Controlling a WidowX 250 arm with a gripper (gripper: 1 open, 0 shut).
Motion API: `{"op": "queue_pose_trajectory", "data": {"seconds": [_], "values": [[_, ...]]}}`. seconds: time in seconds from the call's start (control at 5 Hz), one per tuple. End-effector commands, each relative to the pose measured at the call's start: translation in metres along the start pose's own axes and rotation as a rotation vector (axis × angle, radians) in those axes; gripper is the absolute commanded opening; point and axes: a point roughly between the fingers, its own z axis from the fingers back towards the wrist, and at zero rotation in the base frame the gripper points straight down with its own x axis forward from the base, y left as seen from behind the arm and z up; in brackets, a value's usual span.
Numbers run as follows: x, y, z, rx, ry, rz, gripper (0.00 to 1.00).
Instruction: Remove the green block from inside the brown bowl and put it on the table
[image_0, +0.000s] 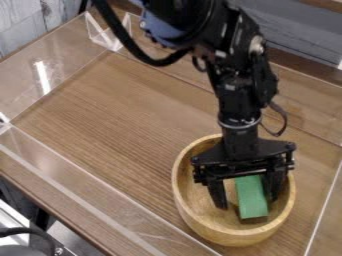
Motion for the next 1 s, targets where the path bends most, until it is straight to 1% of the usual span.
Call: {"op": "queue_pose_trajectory", "data": {"seconds": [0.0,0.2,0.4,0.8], "values": [[0.0056,-0.0044,0.0002,-0.031,-0.021,0.007,1.00],[0.0058,-0.0048,-0.0046,-0.034,-0.021,0.008,0.00],[0.0038,-0.0045,-0.0034,-0.029,-0.011,0.004,0.00],[-0.0027,-0.0022,0.0052,-0.005,0.024,-0.007,0.00]]}}
